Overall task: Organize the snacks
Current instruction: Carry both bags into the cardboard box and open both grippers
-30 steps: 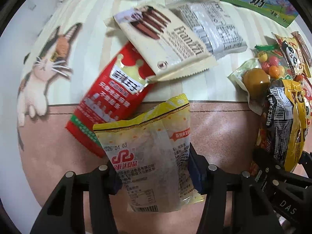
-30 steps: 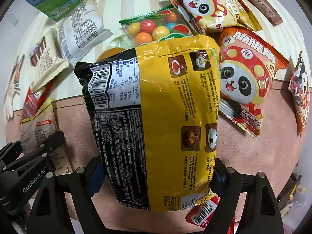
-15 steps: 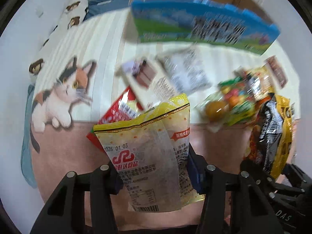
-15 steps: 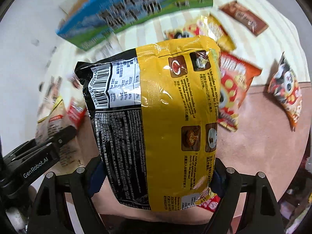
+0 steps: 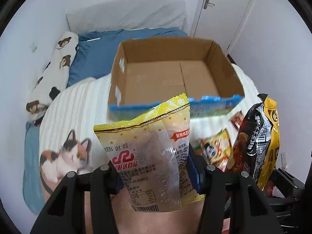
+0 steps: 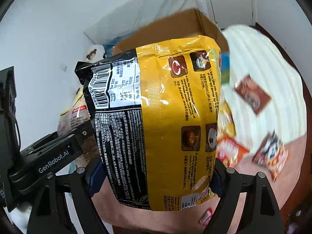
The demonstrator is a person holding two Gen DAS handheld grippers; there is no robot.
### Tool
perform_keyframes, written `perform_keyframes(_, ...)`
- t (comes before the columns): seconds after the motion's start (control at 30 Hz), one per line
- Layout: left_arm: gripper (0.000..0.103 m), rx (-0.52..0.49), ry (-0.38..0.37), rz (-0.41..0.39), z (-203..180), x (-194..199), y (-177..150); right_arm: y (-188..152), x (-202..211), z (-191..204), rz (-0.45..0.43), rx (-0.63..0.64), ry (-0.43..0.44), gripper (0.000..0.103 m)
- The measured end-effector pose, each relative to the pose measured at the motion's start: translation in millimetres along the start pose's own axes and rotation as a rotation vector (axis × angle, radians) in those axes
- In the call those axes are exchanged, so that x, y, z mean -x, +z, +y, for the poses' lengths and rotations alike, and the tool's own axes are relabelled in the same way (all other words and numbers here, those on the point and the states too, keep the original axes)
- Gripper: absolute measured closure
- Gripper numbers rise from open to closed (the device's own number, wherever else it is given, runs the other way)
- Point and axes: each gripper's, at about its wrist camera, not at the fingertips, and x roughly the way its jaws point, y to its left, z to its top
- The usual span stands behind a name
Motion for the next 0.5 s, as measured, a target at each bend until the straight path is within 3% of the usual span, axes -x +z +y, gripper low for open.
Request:
perform_keyframes(0.2, 0.053, 0.037, -0.070, 0.028, 10, -8, 51, 34, 33, -32, -0.016, -0.012, 0.027, 0.016)
perform_keyframes(0.5, 0.053, 0.016, -0.057, 0.068, 12, -49, 142, 101, 50, -61, -0.008, 0.040, -0.027, 0.016)
